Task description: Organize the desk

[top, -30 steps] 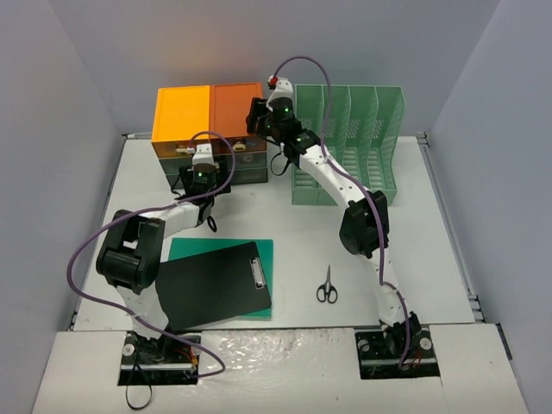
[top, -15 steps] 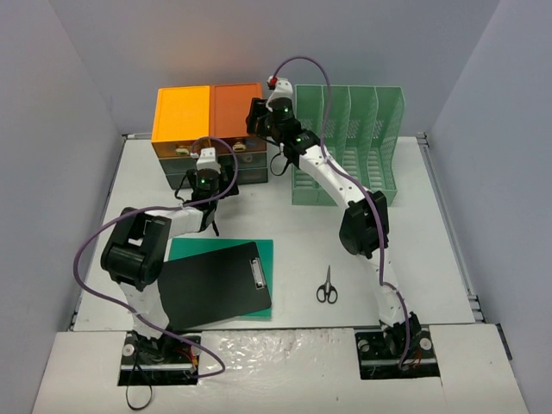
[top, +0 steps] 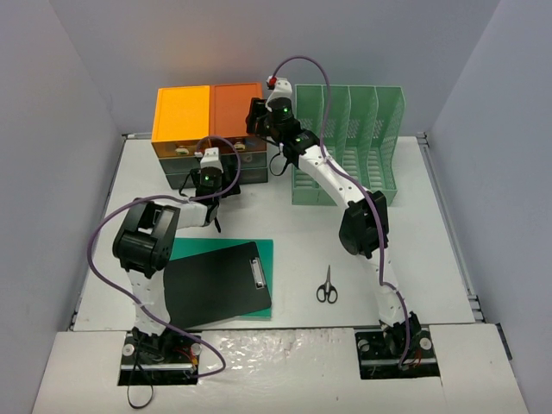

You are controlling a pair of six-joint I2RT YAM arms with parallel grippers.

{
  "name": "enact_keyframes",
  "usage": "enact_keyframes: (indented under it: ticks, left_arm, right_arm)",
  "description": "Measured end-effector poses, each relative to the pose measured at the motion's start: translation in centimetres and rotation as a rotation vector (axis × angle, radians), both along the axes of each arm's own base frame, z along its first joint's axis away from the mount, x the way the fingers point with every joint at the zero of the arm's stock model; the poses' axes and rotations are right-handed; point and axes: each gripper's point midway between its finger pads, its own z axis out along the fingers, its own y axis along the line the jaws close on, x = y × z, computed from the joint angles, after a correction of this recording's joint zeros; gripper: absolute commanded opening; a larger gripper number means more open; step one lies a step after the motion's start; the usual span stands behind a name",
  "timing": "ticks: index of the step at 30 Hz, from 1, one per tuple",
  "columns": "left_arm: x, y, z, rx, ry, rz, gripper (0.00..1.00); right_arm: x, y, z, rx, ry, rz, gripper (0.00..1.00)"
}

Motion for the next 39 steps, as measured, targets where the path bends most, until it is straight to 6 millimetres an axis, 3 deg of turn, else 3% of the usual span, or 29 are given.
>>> enact_keyframes:
  ticks: [9,18,33,36,39]
  left_arm:
    - [1.0,0.3,0.4,0.052,0.002,-0.01,0.8]
    - [1.7,1.1,0.3,0.084,0.003,0.0,0.68]
    - [2.3,2.3,0.1,0.125,0.016,0.02,0.09]
    - [2.3,2.2,0.1,0.125,0.018,0.02,0.01]
    - [2.3,2.2,0.1,0.124,0.019,0.02,0.0]
  right_arm:
    - [0.0,0.0,0.0,-0.003,0.0,-0.001,0.57]
    - [-0.1,0.1,0.1,-0.011,-0.004,0.003,0.57]
    - [-0.1,0.2,0.0,-0.02,-0.006,0.007,0.57]
    - [-0.1,0.2,0.1,-0.02,-0.006,0.007,0.57]
    - [-0.1,0.2,0.1,-0.02,-0.006,0.007,0.57]
